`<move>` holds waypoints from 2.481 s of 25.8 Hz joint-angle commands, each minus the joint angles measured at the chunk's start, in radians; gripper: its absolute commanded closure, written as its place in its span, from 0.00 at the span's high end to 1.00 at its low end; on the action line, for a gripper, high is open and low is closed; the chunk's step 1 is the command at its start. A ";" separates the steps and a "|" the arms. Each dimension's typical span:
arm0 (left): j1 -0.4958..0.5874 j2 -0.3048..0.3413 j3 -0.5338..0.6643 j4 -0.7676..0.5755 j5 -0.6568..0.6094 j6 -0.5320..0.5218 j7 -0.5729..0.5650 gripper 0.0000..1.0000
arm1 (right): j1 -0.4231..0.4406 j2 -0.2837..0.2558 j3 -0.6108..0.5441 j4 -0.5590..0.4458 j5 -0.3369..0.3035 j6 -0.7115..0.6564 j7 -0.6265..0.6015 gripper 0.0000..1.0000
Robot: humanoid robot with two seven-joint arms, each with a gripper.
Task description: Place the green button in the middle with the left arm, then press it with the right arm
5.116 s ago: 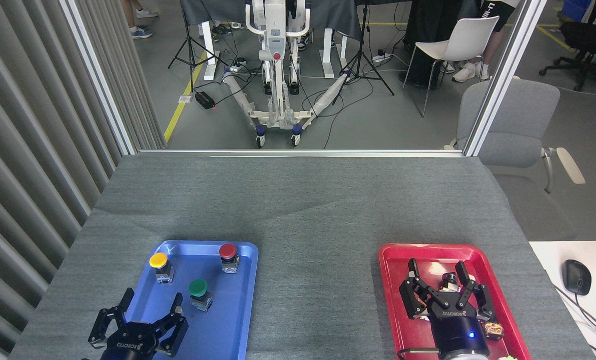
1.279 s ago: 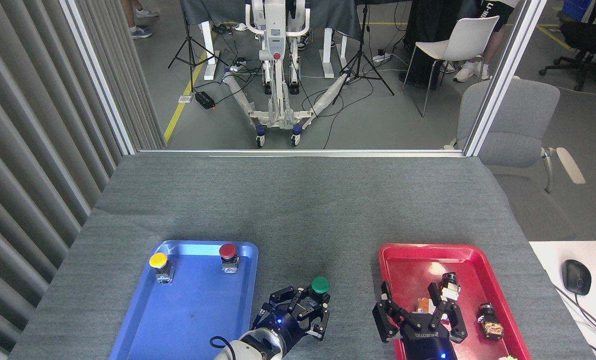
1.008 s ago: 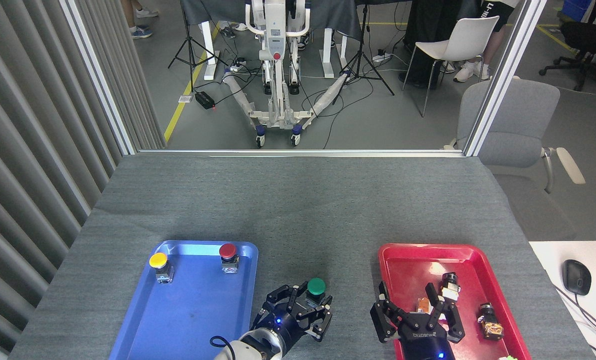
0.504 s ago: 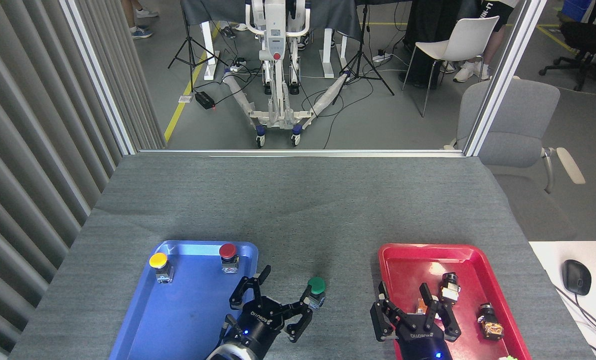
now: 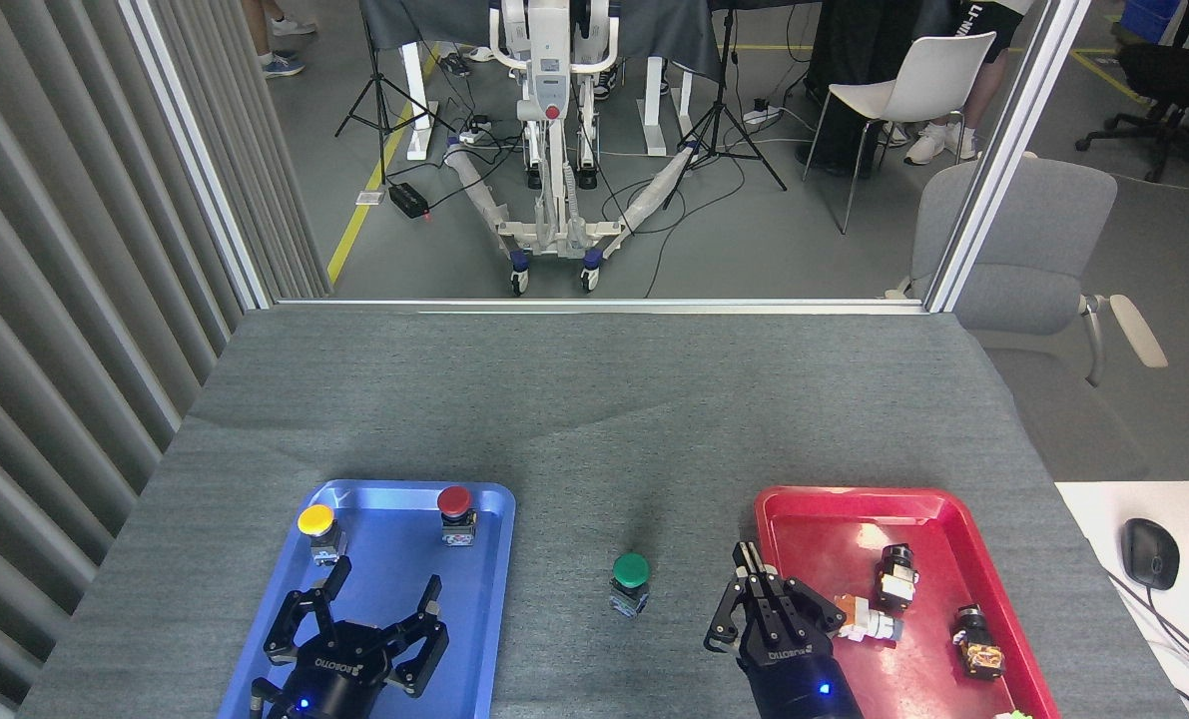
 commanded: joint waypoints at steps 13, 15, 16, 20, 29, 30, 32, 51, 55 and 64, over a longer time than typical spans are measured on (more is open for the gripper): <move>0.008 0.064 0.085 -0.003 0.201 -0.012 -0.002 0.99 | -0.179 0.042 0.124 0.259 0.000 0.005 0.014 0.00; 0.008 0.064 0.088 -0.001 0.201 -0.010 -0.002 0.99 | -0.184 0.045 0.136 0.264 -0.001 0.006 0.014 0.00; 0.008 0.064 0.090 -0.001 0.201 -0.010 -0.002 0.99 | -0.184 0.048 0.142 0.265 -0.001 0.008 0.014 0.00; 0.009 0.064 0.091 0.000 0.201 -0.010 -0.002 0.99 | -0.184 0.052 0.153 0.305 0.004 0.022 0.016 0.00; 0.008 0.067 0.090 0.008 0.201 -0.012 -0.002 0.99 | -0.187 0.047 0.205 0.400 0.011 0.111 0.011 0.00; 0.008 0.067 0.090 0.008 0.201 -0.010 -0.002 0.99 | -0.188 0.047 0.208 0.410 0.013 0.117 0.010 0.00; 0.006 0.067 0.090 0.008 0.201 -0.012 -0.002 0.99 | -0.202 0.047 0.211 0.423 0.013 0.120 0.008 0.00; 0.006 0.068 0.090 0.000 0.204 -0.012 -0.002 0.99 | -0.231 0.045 0.205 0.361 -0.001 0.149 -0.042 0.02; 0.006 0.068 0.088 -0.001 0.204 -0.013 -0.002 0.99 | -0.228 0.038 0.201 0.321 -0.003 0.149 -0.042 0.13; 0.005 0.081 0.067 0.005 0.204 -0.039 0.003 0.99 | -0.196 0.021 0.043 0.230 -0.015 0.112 -0.079 1.00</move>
